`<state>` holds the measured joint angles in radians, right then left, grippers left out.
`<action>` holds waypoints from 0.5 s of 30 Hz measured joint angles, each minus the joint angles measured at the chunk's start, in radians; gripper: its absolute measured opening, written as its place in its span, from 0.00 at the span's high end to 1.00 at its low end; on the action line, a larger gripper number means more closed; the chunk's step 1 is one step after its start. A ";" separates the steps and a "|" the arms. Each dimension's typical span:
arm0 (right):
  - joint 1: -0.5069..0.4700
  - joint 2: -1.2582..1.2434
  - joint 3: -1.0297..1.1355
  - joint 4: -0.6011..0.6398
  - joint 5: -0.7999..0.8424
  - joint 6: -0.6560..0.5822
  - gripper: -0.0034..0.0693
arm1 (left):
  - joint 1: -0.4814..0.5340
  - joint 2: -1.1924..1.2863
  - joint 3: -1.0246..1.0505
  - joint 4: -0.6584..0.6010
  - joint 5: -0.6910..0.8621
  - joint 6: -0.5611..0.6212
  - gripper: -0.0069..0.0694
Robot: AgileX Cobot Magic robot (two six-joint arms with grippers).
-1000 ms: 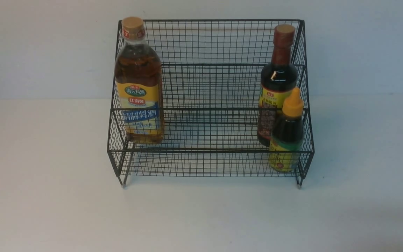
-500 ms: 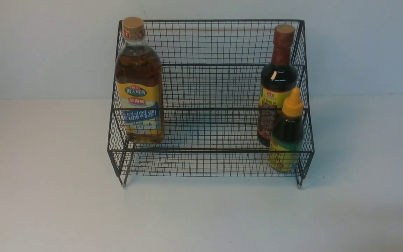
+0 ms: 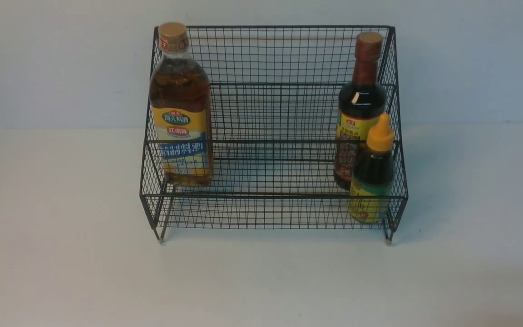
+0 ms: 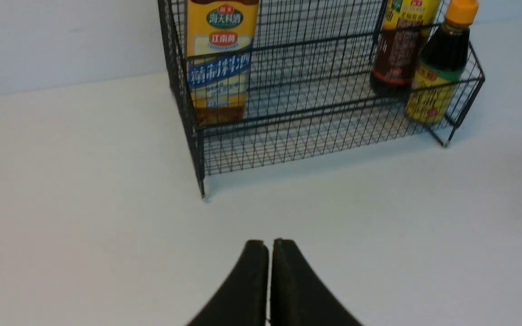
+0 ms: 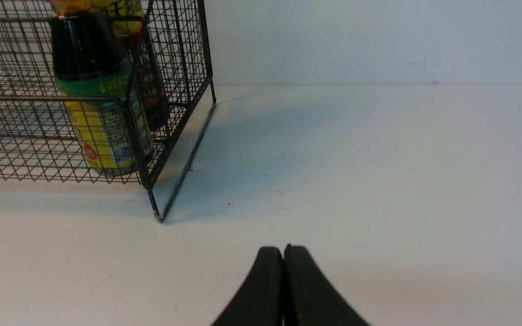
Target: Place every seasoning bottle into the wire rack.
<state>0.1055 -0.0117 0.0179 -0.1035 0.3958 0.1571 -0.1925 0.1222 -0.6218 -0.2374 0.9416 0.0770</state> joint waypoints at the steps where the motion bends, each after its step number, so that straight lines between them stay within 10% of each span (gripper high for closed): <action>1: 0.000 0.000 0.000 0.000 0.000 0.000 0.97 | 0.000 -0.016 0.036 -0.012 -0.037 0.000 0.91; 15: 0.000 0.000 0.001 0.000 -0.003 0.000 0.97 | 0.000 -0.051 0.281 -0.053 -0.268 0.003 0.91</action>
<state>0.1055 -0.0117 0.0187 -0.1035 0.3930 0.1571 -0.1925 0.0713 -0.3405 -0.2903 0.6733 0.0800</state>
